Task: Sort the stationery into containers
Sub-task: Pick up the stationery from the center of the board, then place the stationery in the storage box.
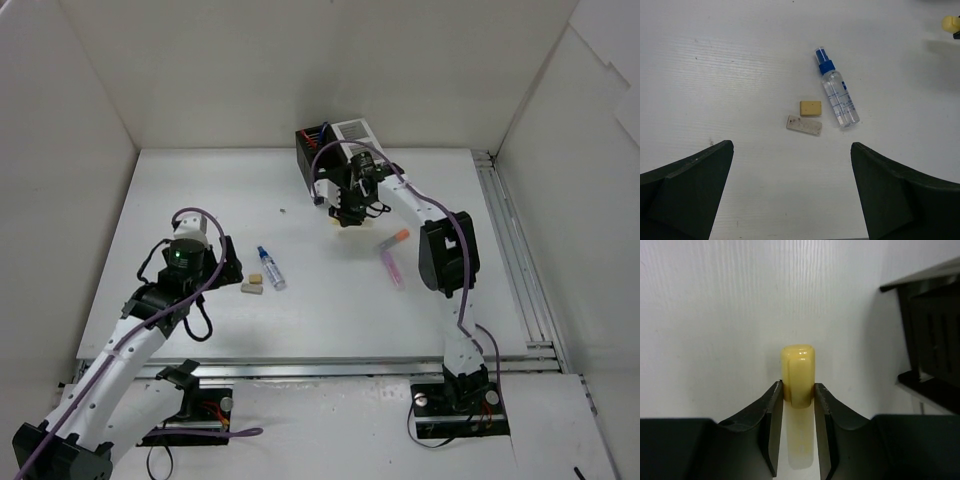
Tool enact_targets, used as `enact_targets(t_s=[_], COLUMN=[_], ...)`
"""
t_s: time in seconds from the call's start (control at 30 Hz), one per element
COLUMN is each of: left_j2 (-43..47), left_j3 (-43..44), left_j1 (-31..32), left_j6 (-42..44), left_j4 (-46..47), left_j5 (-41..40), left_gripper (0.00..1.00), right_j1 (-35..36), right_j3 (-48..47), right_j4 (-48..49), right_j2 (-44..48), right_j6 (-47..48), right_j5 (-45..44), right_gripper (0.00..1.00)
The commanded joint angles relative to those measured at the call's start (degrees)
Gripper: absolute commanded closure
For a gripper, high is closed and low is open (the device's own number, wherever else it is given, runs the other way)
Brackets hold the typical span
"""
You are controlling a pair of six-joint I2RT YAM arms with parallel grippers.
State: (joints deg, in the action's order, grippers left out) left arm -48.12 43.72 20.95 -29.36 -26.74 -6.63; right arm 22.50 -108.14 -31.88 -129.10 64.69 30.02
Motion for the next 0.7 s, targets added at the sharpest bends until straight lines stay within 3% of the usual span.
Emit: enact_targets(t_s=[0.0, 0.07, 0.17, 0.2, 0.3, 0.43, 0.67], left_j2=[1.1, 0.9, -0.1, -0.4, -1.4, -2.4, -4.2], left_j3=[3.0, 2.9, 3.1, 3.1, 3.2, 4.0, 5.4], left_j1=[0.3, 0.3, 0.3, 0.3, 0.3, 0.3, -0.2], left_j6=[-0.1, 0.2, 0.3, 0.3, 0.5, 1.1, 1.9], left_j4=[2.2, 2.9, 4.0, 4.3, 5.2, 5.4, 5.2], left_j5=[-1.3, -1.2, -0.8, -0.6, -0.5, -0.7, -0.8], left_gripper=[0.0, 0.0, 0.0, 0.0, 0.0, 0.0, 0.0], right_j1=[1.6, 2.1, 2.5, 2.5, 2.5, 2.5, 2.3], right_j3=[-1.8, -0.2, 3.6, 7.0, 12.4, 4.9, -6.0], right_j4=[5.6, 9.9, 25.8, 39.6, 64.8, 71.2, 77.8], right_j2=[10.2, 14.0, 17.7, 18.3, 19.1, 11.5, -0.6], right_j6=[-1.4, -2.9, -13.1, -22.3, -38.3, -49.9, -56.3], right_j5=[9.7, 12.2, 13.6, 12.8, 4.7, -4.6, -13.9], right_gripper=[0.96, 0.96, 0.96, 0.97, 0.96, 0.96, 0.96])
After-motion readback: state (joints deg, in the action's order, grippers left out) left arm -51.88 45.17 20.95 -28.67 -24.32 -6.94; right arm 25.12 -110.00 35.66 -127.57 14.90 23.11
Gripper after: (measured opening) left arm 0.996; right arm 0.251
